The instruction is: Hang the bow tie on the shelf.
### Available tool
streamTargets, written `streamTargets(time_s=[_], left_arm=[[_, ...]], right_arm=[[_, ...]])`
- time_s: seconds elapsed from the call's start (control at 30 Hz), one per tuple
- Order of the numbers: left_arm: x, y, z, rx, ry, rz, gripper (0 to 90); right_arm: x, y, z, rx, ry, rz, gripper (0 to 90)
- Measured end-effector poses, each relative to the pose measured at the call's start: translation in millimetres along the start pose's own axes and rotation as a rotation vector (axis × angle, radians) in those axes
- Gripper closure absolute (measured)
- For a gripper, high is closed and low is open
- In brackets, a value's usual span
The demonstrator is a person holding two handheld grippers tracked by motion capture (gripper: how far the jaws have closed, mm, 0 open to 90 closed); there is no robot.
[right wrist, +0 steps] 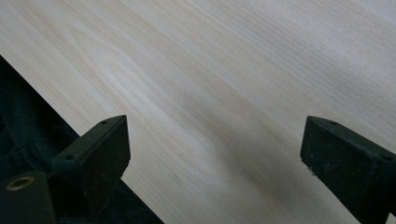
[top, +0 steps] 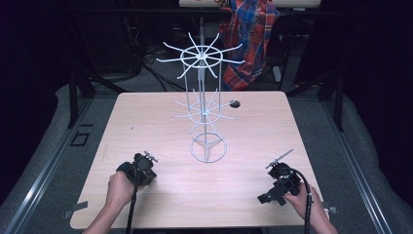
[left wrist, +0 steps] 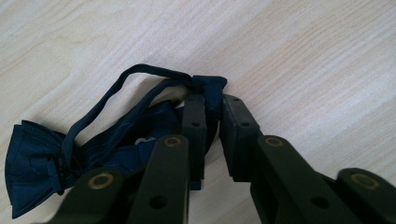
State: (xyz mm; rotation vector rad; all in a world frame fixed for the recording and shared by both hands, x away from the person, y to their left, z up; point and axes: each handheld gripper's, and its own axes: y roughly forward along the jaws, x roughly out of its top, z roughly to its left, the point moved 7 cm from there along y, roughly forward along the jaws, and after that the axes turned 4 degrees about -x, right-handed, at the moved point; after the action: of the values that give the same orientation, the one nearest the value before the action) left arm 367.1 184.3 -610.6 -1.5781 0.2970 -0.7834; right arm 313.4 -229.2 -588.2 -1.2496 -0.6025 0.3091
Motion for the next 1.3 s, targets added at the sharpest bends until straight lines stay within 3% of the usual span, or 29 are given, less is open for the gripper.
streamTargets(time_s=[0.2,0.4,0.53,0.63,0.9,1.1,1.3], left_arm=[[-1.0,-0.8,1.1,-0.014,0.006,-0.002,86.3],[1.8,-13.8,5.0,-0.03,0.0,-0.063,86.5],[2.5,-30.1,10.8,-0.039,-0.022,-0.136,86.5],[1.8,-38.6,15.6,-0.054,-0.043,-0.177,86.5],[0.5,-53.0,20.9,-0.072,-0.077,-0.243,86.5],[2.7,-64.7,17.7,-0.087,-0.076,-0.3,86.6],[6.2,-74.2,12.8,-0.095,-0.059,-0.34,86.6]], right_arm=[[-0.3,-0.2,-0.6,-0.003,-0.003,-0.001,7.9],[-0.5,-0.3,-1.2,-0.005,-0.002,-0.001,7.9],[-0.7,0.2,-1.1,0.001,0.018,-0.009,7.9],[-1.1,0.3,-0.9,0.001,0.007,0.001,7.8],[-1.4,0.5,-1.0,0.001,0.011,0.002,7.8],[-2.3,0.8,-3.1,-0.012,-0.009,0.02,7.8],[-2.0,1.0,-1.3,0.001,0.006,0.011,7.7]])
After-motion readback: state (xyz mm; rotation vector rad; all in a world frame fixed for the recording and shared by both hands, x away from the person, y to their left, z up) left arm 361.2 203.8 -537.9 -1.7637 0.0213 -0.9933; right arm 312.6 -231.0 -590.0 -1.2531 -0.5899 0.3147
